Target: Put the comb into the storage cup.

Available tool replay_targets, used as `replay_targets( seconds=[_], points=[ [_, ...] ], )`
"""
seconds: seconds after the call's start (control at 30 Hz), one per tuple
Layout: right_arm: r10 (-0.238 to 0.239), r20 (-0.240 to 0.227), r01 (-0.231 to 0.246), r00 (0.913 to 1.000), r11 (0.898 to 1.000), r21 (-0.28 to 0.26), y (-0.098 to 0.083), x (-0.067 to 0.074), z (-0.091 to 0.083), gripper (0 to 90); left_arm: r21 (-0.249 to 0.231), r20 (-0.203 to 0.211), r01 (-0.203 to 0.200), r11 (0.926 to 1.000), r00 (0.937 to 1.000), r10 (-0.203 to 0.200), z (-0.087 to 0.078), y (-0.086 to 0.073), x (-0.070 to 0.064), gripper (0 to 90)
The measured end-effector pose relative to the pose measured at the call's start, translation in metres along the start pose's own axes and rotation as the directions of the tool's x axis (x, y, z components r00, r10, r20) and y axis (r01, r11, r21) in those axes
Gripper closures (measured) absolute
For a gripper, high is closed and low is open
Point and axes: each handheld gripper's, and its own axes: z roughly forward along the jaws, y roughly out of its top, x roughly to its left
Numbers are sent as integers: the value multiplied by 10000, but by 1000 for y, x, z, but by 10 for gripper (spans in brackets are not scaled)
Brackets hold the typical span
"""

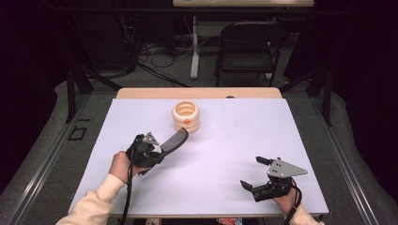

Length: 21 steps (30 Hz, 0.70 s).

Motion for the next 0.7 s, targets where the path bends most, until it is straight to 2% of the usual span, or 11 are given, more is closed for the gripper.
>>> replay_targets(
  seconds=[0.37,0.7],
  points=[
    [1,4,-1,10000,10000,-1,0,0,0,0,-501,-131,270,9984,9995,-277,-3,-6,2,722],
    [2,1,-2,10000,10000,2,0,0,0,0,-1037,-256,442,9936,9986,-470,-7,-9,3,722]
  ],
)
